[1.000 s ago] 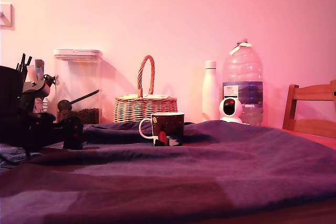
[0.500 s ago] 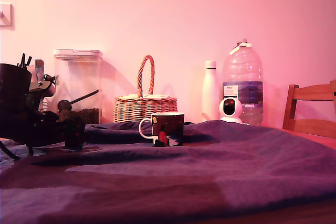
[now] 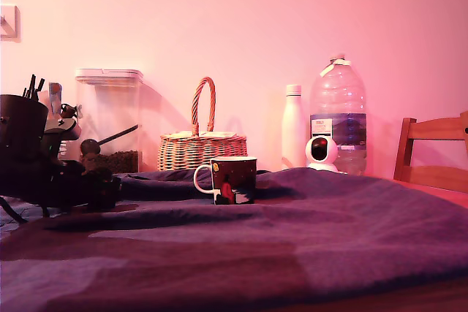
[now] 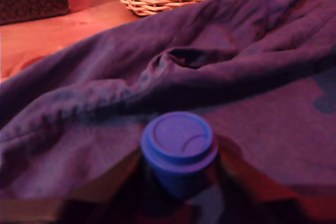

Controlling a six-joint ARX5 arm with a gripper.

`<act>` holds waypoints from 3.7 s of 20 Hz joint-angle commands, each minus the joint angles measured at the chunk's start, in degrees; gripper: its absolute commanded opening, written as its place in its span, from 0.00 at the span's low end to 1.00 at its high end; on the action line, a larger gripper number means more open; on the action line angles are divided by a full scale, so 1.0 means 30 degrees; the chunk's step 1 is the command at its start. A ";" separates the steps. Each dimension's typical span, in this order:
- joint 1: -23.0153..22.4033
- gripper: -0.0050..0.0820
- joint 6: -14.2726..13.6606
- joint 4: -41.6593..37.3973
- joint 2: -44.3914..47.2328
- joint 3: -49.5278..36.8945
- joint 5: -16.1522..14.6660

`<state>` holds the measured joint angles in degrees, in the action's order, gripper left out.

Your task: Pick up the coffee capsules on the table and drop them inside the coffee cup

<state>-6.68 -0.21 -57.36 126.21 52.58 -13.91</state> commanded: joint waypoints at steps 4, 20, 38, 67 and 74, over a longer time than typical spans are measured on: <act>0.0095 0.26 -0.0073 -0.0452 0.0364 0.0124 -0.0270; -0.1741 0.26 0.0707 0.5756 -0.7868 0.0124 -0.3738; -0.4364 0.26 0.0437 0.7584 -0.8750 0.0197 -0.3621; -0.6171 0.27 -0.0306 2.3219 0.0160 1.6211 -0.2142; -0.6156 0.27 -0.0474 2.3584 0.0299 1.6232 -0.1705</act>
<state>-25.08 -0.91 13.54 126.67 100.84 -19.05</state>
